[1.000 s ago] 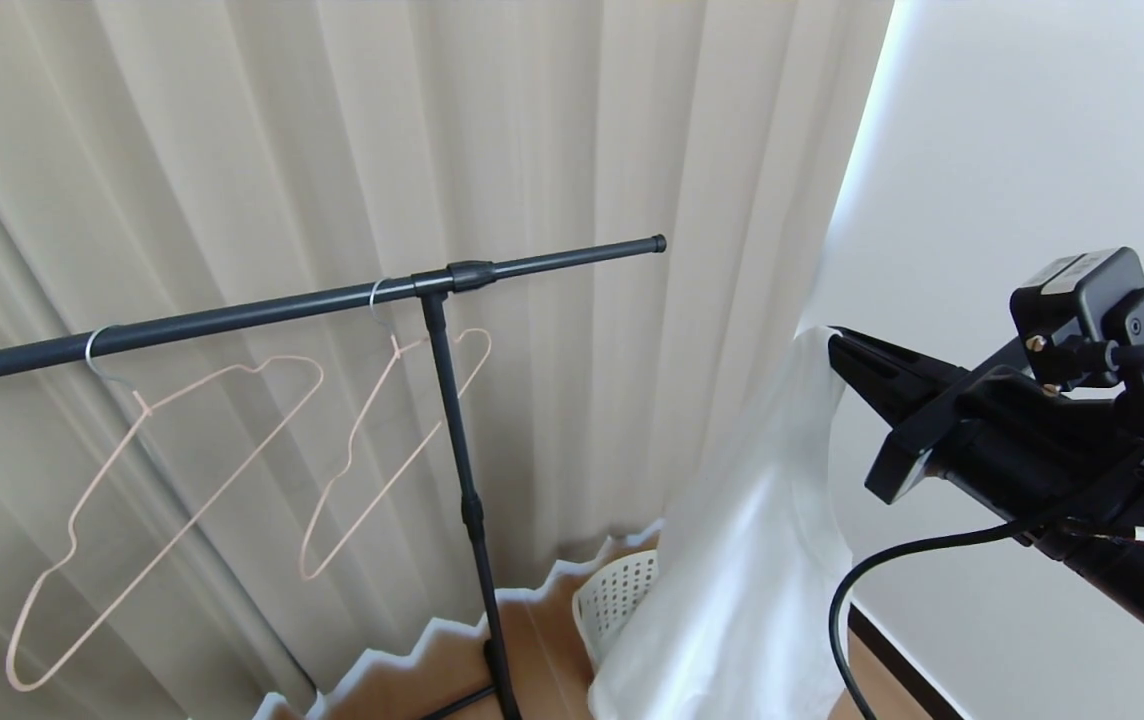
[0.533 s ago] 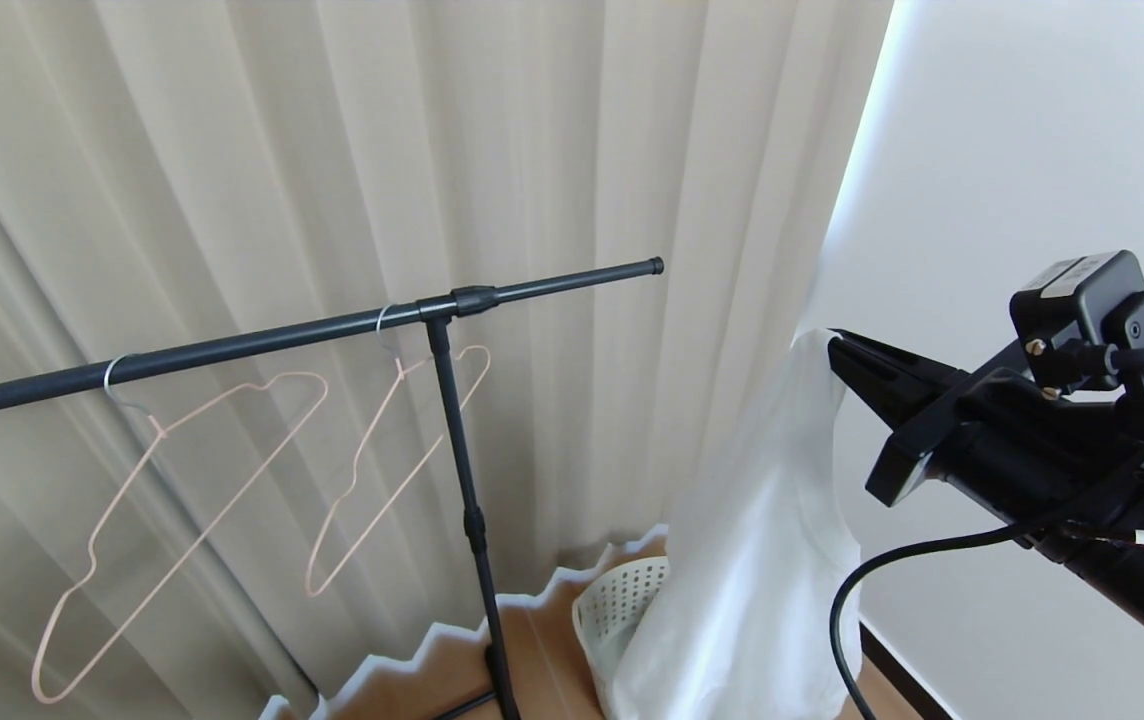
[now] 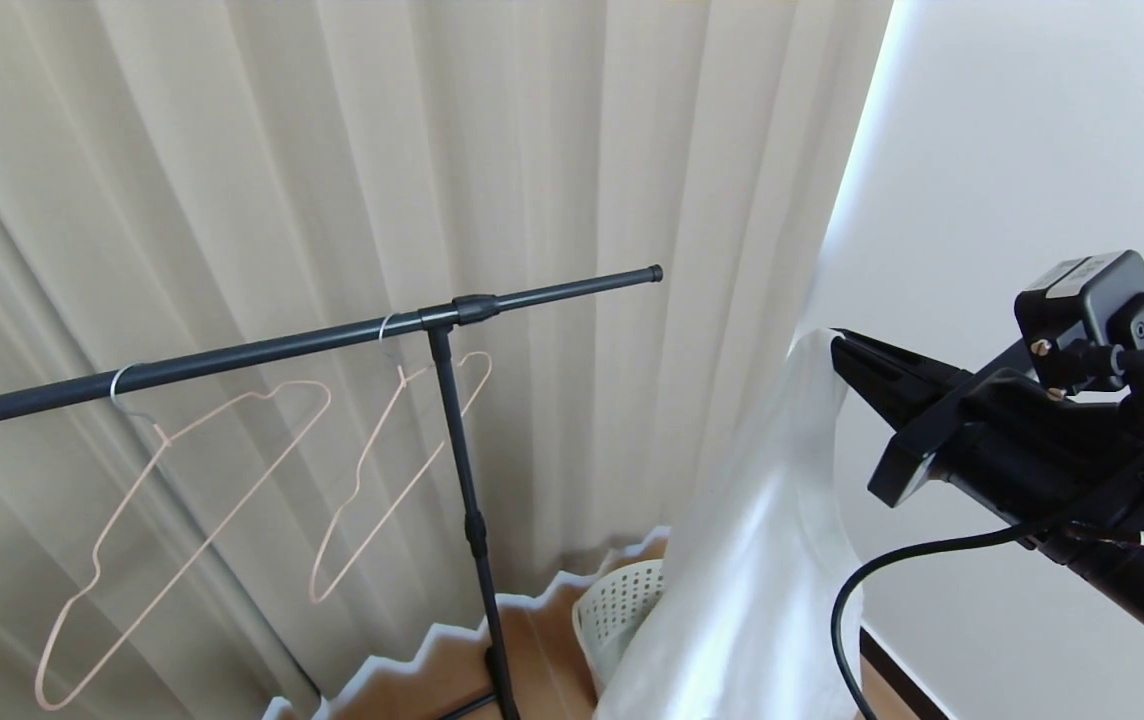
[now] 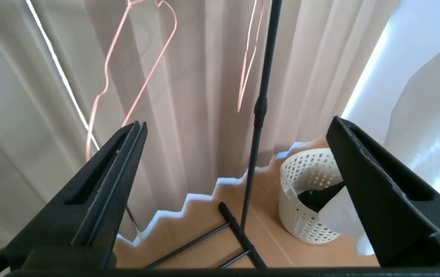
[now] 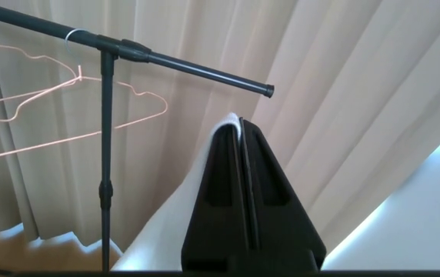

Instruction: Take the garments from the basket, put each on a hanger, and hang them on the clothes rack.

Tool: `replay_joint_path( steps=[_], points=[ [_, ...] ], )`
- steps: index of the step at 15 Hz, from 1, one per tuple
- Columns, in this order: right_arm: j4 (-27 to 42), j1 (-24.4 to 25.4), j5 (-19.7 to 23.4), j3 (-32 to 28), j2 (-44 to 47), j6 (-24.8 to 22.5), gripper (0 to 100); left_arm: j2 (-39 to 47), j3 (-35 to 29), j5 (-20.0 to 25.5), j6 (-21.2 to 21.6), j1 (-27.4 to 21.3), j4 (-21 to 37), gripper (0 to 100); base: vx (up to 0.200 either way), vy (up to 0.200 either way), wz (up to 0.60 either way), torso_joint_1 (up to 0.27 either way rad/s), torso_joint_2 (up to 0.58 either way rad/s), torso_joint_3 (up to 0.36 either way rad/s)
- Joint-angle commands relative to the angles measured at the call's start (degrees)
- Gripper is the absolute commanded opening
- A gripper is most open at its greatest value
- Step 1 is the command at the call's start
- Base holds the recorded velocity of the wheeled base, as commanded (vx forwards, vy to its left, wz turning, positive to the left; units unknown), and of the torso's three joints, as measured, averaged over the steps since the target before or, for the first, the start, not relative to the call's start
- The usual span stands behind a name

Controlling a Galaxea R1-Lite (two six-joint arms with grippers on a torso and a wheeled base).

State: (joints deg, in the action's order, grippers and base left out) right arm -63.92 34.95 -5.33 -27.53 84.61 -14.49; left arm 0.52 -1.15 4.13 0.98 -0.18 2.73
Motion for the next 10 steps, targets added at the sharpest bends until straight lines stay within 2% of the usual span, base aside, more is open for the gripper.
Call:
replay_joint_path(
  steps=[1,5,10],
  points=[
    [0.02,0.03,0.05,0.10,0.02,-0.01,0,0.09,0.00,0.00,-0.01,0.01,-0.01,100,0.000,0.000,0.60,0.007,0.00,-0.007],
    [-0.07,0.03,-0.03,0.19,0.11,-0.01,0,0.00,0.00,0.00,0.08,0.01,-0.01,100,0.000,0.000,0.60,0.004,0.00,0.001],
    [-0.07,0.03,-0.03,0.10,0.20,-0.01,0,0.09,0.00,0.09,0.08,0.01,0.08,100,0.000,0.000,0.00,0.000,0.00,0.000]
  ],
)
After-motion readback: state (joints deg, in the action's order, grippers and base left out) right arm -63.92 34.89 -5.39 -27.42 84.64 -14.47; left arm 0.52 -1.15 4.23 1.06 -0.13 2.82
